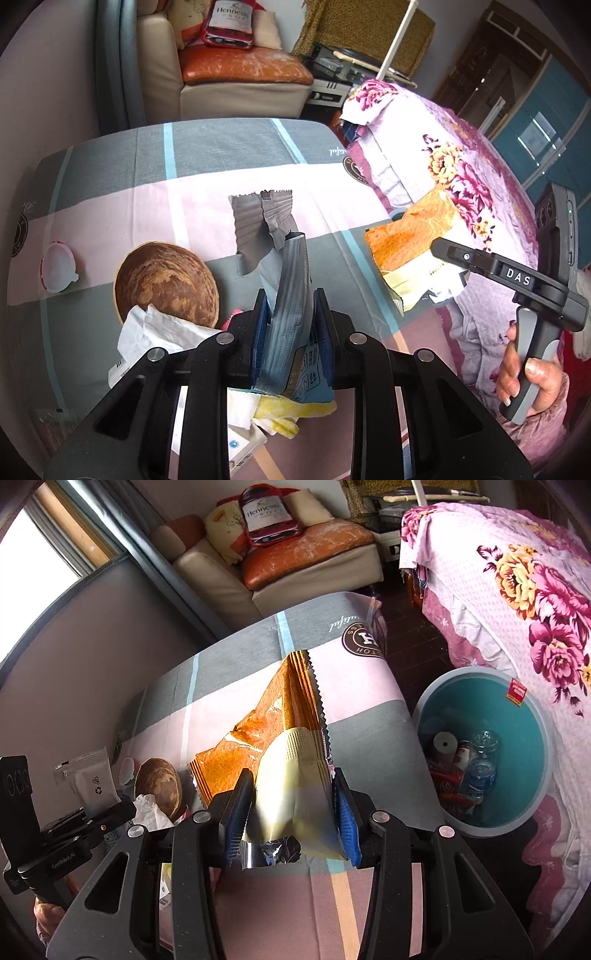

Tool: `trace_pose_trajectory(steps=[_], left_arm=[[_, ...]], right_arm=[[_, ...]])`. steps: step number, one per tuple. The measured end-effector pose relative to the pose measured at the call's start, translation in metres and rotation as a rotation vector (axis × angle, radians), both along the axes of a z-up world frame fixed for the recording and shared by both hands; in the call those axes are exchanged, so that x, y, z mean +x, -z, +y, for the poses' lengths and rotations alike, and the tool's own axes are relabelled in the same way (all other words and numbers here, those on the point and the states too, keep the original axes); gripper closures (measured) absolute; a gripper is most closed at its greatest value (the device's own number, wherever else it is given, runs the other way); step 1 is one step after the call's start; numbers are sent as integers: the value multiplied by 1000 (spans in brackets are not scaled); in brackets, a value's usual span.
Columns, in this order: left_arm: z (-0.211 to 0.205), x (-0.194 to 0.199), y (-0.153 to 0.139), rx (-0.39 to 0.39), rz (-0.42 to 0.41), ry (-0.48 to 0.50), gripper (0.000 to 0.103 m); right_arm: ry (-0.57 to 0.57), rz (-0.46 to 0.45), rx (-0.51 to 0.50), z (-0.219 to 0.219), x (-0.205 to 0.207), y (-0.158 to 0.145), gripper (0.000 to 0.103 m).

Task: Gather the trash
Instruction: 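Carry the grey packet and bread bag over the teal bin and release both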

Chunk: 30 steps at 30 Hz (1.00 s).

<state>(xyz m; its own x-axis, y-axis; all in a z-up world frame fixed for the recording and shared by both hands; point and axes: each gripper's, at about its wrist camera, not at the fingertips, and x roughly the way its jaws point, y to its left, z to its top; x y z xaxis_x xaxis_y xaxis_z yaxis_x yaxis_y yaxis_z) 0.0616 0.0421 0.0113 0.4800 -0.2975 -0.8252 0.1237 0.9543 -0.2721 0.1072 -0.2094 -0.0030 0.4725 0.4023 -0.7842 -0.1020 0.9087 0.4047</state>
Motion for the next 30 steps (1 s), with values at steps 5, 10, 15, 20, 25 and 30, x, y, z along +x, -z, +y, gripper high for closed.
trace_pose_trajectory(steps=[5, 10, 15, 20, 25, 30], left_arm=[[-66, 31, 4, 11, 6, 91, 78], [-134, 59, 19, 42, 35, 182, 78], [-194, 81, 34, 60, 55, 256, 78], [-241, 92, 45, 68, 61, 315, 78], [-272, 99, 54, 80, 62, 352, 77], [-288, 107, 65, 102, 68, 369, 76]], right_arm=[[125, -27, -23, -60, 1, 4, 62], [242, -30, -46, -122, 2, 16, 62], [337, -16, -79, -170, 2, 29, 62], [388, 1, -103, -201, 3, 38, 62], [414, 18, -121, -220, 7, 45, 62], [430, 30, -138, -231, 10, 50, 62]])
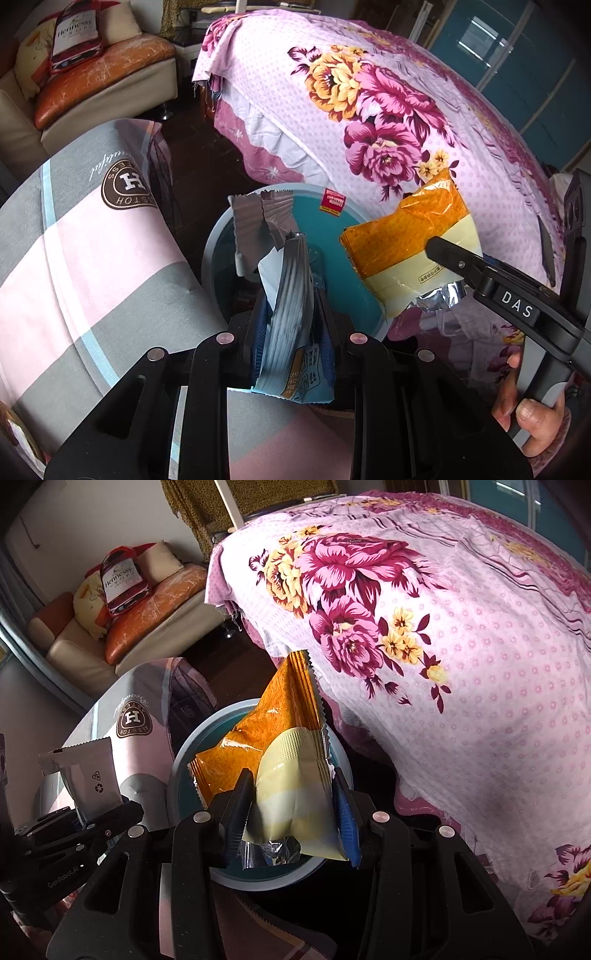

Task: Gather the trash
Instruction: 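Carry the grey packet and bread bag over the teal bin and release both, then move both open grippers back to the white tissues on the table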

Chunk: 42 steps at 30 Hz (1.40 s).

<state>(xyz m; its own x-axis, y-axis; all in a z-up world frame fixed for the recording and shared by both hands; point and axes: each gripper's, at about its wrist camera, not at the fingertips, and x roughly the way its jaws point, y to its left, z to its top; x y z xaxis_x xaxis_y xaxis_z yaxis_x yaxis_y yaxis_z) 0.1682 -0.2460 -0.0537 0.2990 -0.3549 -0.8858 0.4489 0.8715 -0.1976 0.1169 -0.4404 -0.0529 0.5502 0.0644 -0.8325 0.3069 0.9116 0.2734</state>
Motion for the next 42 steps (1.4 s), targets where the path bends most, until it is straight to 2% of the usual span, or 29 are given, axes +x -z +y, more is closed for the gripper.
trace_pose_trajectory(steps=[2, 4, 7, 8, 13, 18, 23, 25, 27, 29, 33, 42], left_arm=[[-2, 3, 3, 11, -7, -4, 66], [-3, 5, 4, 18, -18, -14, 43], [1, 7, 3, 21, -40, -33, 24], [2, 8, 3, 22, -44, -38, 22], [10, 8, 6, 35, -40, -53, 16], [21, 4, 10, 37, -27, -62, 15], [36, -3, 9, 35, -27, -65, 15], [42, -6, 9, 33, -26, -71, 15], [50, -8, 8, 24, -23, -80, 15], [59, -11, 7, 13, -17, -89, 14], [76, -20, 5, -13, -4, -105, 14], [137, -53, -5, -55, -8, -182, 14]], right_arm=[[4, 4, -3, -2, 1, 1, 62], [3, 10, -6, -2, 2, 2, 62], [1, 17, -8, 0, 3, 4, 62], [-1, 18, -10, 1, 4, 4, 62], [-14, 29, -17, 8, 9, 5, 62], [-28, 41, -30, 17, 13, 6, 61], [-41, 48, -50, 27, 16, 4, 49], [-52, 53, -59, 32, 17, 3, 40], [-60, 59, -65, 37, 18, 2, 39], [-66, 64, -70, 42, 18, 1, 33], [-84, 69, -75, 54, 16, -5, 29], [-159, 74, -77, 98, 6, -18, 26]])
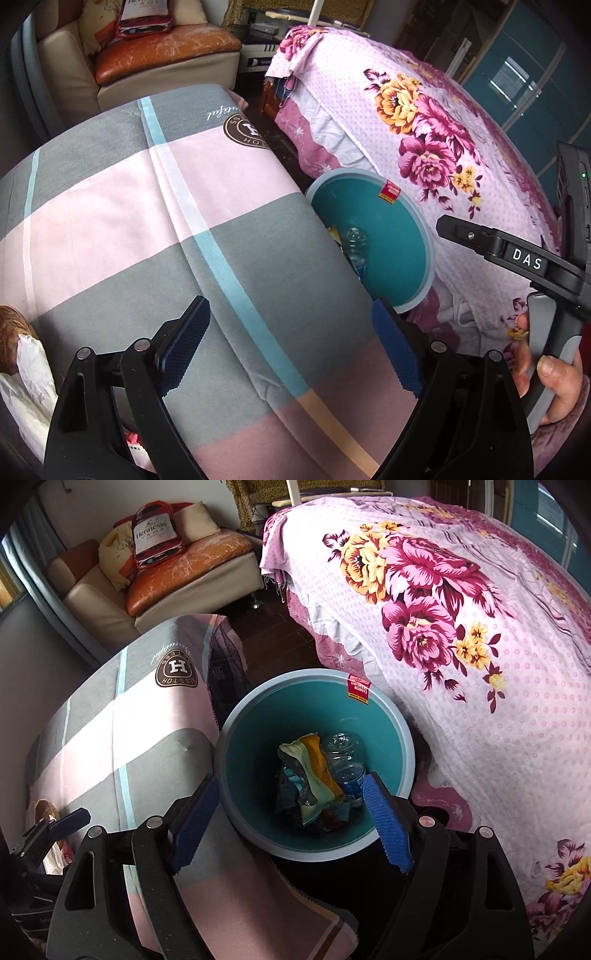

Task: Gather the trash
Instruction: 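Move both open grippers back to the white tissues on the table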

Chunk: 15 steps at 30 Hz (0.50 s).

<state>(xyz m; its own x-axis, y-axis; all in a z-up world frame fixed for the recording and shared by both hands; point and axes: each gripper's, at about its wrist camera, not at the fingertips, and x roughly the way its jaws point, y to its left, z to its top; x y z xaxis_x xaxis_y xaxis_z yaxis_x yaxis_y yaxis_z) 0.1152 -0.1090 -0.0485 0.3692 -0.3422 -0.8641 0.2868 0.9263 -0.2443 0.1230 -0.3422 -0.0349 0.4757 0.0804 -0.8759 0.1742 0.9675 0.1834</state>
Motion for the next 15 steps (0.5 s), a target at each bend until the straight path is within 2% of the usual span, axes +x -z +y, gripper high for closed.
trace_pose_trajectory(steps=[5, 15], left_arm=[[45, -20, -12, -8, -23, -63, 13], [150, -65, -32, -6, -89, -241, 9]], right_arm=[[-76, 5, 7, 40, -6, -9, 26], [-327, 24, 6, 153, -20, -19, 26]])
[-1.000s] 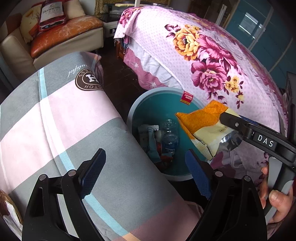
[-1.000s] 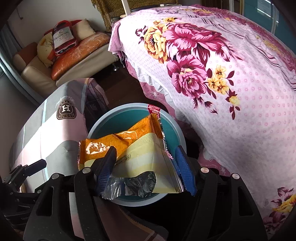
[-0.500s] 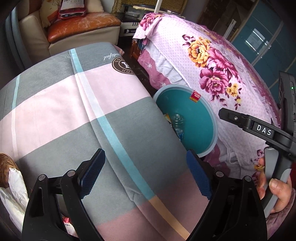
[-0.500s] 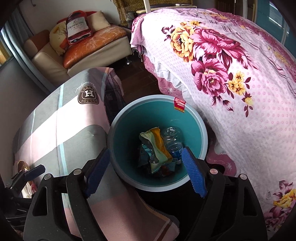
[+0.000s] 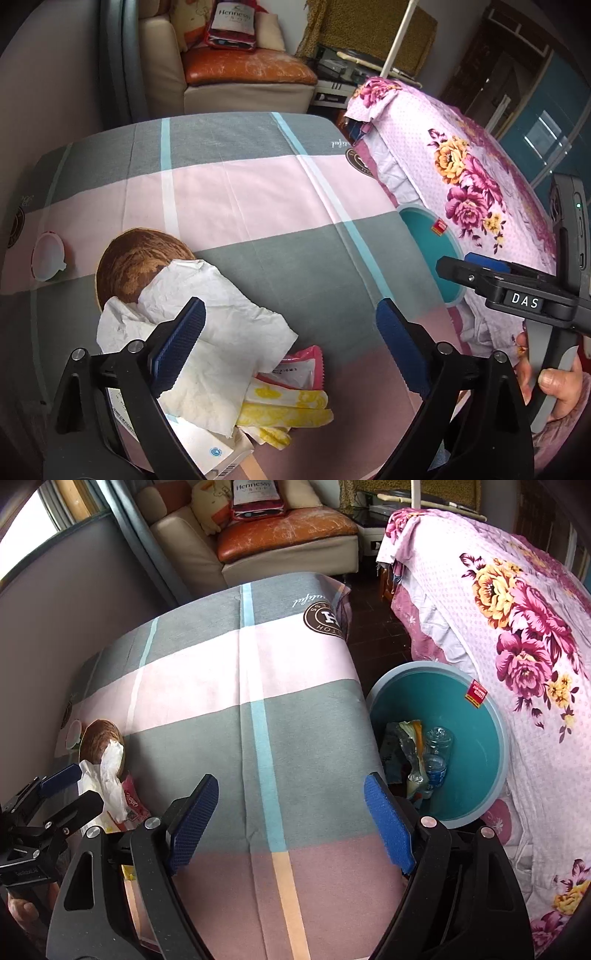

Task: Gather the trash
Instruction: 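Move both open grippers back to the white tissues on the table, then grasp the crumpled white tissue with the right gripper and lift it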

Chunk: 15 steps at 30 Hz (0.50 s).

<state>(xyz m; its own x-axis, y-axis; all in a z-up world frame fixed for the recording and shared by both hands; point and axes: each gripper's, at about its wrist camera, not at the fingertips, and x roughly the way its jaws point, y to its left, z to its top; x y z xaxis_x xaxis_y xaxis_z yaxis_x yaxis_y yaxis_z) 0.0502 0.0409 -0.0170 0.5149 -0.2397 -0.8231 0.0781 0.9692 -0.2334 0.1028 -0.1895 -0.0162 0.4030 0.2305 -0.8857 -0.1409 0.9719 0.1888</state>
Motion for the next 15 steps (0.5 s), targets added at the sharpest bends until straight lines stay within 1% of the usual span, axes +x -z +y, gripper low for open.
trace_pose_trajectory(steps=[4, 9, 12, 15], left_arm=[[42, -14, 6, -1, 6, -75, 9], [92, -33, 19, -14, 26, -157, 9], [116, -40, 30, -16, 50, -197, 9], [137, -47, 39, -11, 68, -228, 9]], right_arm=[[-114, 17, -7, 48, -8, 1, 26], [-253, 74, -11, 103, -13, 11, 24], [-317, 99, -25, 132, -14, 19, 21], [-366, 128, -12, 154, -13, 27, 21]])
